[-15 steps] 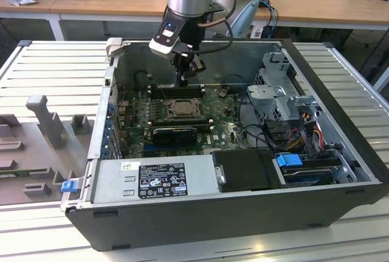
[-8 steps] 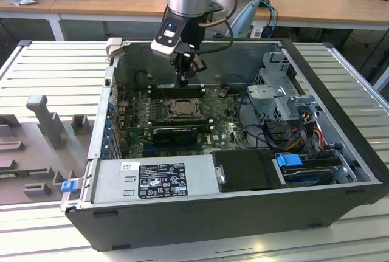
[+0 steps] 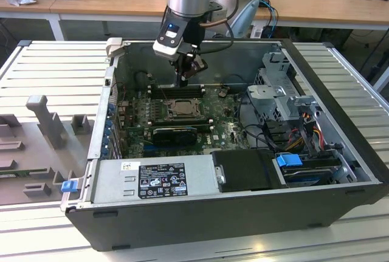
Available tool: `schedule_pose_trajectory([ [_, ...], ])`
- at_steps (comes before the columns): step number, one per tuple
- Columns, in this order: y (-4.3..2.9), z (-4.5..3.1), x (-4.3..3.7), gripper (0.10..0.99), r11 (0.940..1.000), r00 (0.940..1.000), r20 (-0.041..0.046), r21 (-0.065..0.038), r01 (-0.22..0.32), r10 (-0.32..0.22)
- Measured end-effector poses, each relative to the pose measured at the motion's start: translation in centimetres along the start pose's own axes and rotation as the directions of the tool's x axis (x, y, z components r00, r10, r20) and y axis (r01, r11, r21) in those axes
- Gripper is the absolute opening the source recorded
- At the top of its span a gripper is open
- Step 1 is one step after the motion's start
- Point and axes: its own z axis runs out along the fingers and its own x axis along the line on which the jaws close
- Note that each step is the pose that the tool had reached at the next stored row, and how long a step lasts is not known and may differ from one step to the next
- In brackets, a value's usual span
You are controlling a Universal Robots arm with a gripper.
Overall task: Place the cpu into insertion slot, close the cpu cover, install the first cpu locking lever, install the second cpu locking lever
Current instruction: 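Install the first cpu locking lever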
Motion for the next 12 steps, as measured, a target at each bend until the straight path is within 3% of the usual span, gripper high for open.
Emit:
schedule_pose_trajectory([
  [6,0.0,0.0,0.0,0.106,0.9987,0.9987,0.0009,0.001,0.05,-0.05],
  [12,0.0,0.0,0.0,0.106,0.9938,0.9938,0.002,0.002,0.111,-0.111],
])
